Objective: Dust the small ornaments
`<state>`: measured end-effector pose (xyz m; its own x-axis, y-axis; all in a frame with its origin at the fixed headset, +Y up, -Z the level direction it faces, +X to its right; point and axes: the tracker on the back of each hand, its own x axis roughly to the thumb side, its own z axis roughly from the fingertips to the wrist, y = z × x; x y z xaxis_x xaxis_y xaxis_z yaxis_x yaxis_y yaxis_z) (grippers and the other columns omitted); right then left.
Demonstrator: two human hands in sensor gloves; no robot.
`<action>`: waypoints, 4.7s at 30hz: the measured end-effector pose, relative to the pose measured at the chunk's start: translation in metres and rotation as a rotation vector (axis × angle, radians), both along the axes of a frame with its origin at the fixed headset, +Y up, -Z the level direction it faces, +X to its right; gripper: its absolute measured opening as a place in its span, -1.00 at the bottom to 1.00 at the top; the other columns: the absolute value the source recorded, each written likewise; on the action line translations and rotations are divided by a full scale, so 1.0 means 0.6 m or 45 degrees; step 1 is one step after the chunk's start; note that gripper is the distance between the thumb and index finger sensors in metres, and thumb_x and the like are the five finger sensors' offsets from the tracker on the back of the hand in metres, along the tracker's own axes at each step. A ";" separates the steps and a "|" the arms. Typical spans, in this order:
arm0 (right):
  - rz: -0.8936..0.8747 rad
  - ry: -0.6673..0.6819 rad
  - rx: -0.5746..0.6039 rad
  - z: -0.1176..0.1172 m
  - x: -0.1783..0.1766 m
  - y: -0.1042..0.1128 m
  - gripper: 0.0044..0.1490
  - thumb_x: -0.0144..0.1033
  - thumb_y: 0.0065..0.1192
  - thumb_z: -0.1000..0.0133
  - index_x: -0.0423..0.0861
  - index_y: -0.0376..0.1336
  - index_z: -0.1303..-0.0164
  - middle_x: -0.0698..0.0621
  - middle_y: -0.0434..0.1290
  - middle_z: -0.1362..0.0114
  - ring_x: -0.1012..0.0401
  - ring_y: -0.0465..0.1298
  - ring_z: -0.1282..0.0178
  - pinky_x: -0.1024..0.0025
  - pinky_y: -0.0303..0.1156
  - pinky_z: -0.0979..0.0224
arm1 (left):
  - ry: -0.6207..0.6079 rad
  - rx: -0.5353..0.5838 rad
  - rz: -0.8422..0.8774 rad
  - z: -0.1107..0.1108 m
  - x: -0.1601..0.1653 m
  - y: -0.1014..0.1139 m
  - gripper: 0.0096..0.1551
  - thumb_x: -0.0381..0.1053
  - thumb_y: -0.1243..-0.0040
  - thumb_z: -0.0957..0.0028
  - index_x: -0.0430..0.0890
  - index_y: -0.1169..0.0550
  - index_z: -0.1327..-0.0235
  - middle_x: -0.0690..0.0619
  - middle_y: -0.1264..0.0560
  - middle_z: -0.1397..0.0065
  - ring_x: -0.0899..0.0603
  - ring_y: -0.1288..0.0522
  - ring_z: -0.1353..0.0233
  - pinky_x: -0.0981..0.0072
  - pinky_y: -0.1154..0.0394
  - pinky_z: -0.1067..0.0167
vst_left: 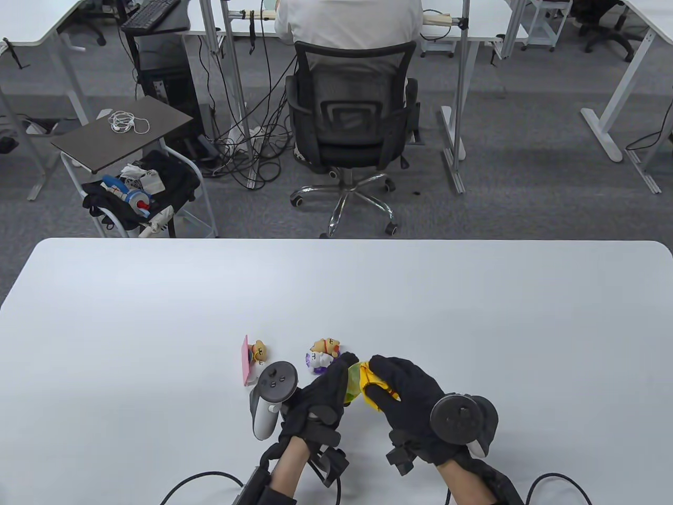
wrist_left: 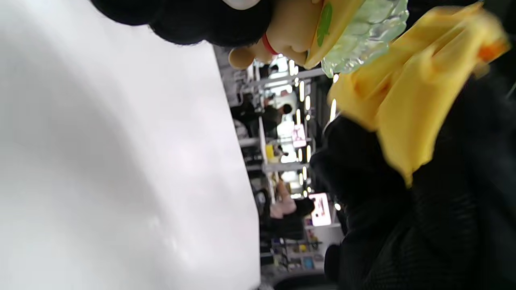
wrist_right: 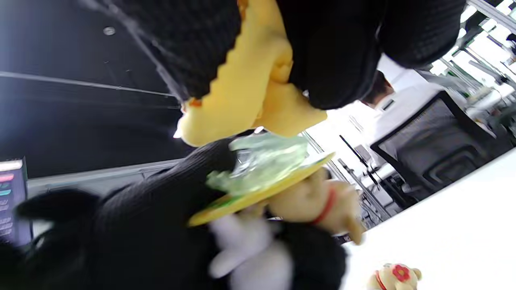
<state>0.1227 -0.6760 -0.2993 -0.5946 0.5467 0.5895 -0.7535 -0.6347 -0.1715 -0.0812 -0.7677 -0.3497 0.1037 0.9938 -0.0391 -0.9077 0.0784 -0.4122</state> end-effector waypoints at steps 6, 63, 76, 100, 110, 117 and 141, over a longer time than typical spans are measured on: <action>0.062 -0.151 0.139 -0.003 0.008 -0.002 -0.28 -0.10 0.44 -0.03 -0.08 0.29 -0.38 -0.13 0.41 -0.30 0.07 0.59 -0.01 -0.02 0.50 -0.21 | -0.124 -0.117 0.324 0.004 0.019 0.000 -0.12 0.48 0.44 -0.13 0.08 0.07 -0.65 -0.25 -0.30 -0.34 -0.28 -0.29 -0.27 0.09 -0.41 -0.13; -0.044 -0.055 -0.001 0.000 0.029 0.006 -0.35 -0.22 0.43 -0.08 -0.01 0.35 -0.42 -0.13 0.45 -0.35 -0.02 0.56 -0.18 -0.12 0.44 -0.30 | 0.093 -0.101 0.296 0.001 -0.028 -0.007 -0.25 0.25 0.03 -0.29 -0.06 -0.04 -0.57 -0.08 -0.50 -0.30 -0.10 -0.58 -0.08 0.13 -0.56 -0.01; 0.205 -0.190 -0.006 -0.018 0.016 -0.018 -0.40 -0.20 0.47 -0.04 -0.06 0.43 -0.32 -0.14 0.52 -0.23 0.01 0.60 -0.03 -0.09 0.48 -0.24 | 0.076 0.138 -0.215 0.011 0.010 0.018 -0.26 0.16 0.08 -0.23 -0.08 -0.02 -0.56 -0.18 -0.46 -0.27 -0.18 -0.52 -0.09 0.02 -0.49 -0.01; 0.327 -0.248 -0.063 -0.016 -0.001 -0.016 -0.40 -0.11 0.60 0.03 -0.06 0.50 -0.19 -0.11 0.60 -0.08 0.07 0.63 0.17 -0.03 0.53 -0.09 | 0.079 0.206 -0.296 0.015 0.016 0.017 -0.28 0.13 0.11 -0.23 -0.09 -0.01 -0.55 -0.22 -0.43 -0.26 -0.20 -0.50 -0.09 -0.02 -0.47 -0.02; 0.155 -0.155 -0.111 -0.016 0.004 -0.017 -0.35 -0.19 0.51 -0.02 0.05 0.39 -0.38 -0.14 0.44 -0.38 0.01 0.63 -0.11 -0.02 0.54 -0.20 | 0.135 0.216 -0.013 0.014 -0.004 0.016 -0.23 0.21 0.24 -0.28 -0.02 0.21 -0.54 -0.16 -0.26 -0.43 -0.16 -0.39 -0.28 0.04 -0.43 -0.21; -0.139 -0.087 -0.267 -0.026 0.025 -0.028 -0.37 -0.27 0.47 -0.06 -0.01 0.38 -0.38 -0.30 0.46 -0.41 -0.13 0.64 -0.20 -0.09 0.55 -0.25 | -0.066 -0.013 0.419 0.011 0.013 0.001 -0.14 0.35 0.23 -0.29 0.14 0.32 -0.56 -0.29 0.16 -0.62 -0.22 -0.27 -0.39 0.00 -0.34 -0.33; 0.222 -0.125 0.106 0.001 -0.002 -0.017 -0.34 -0.14 0.51 -0.02 0.00 0.39 -0.36 -0.15 0.51 -0.28 0.06 0.61 -0.01 -0.09 0.48 -0.29 | -0.136 -0.227 0.702 0.010 0.015 -0.025 -0.20 0.47 0.22 -0.26 0.19 0.11 -0.60 -0.30 -0.05 -0.62 -0.32 -0.39 -0.44 -0.08 -0.43 -0.31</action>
<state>0.1214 -0.6860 -0.2985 -0.7325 0.3827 0.5630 -0.6109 -0.7345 -0.2955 -0.0723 -0.7825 -0.3439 -0.4137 0.8814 -0.2281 -0.7475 -0.4719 -0.4674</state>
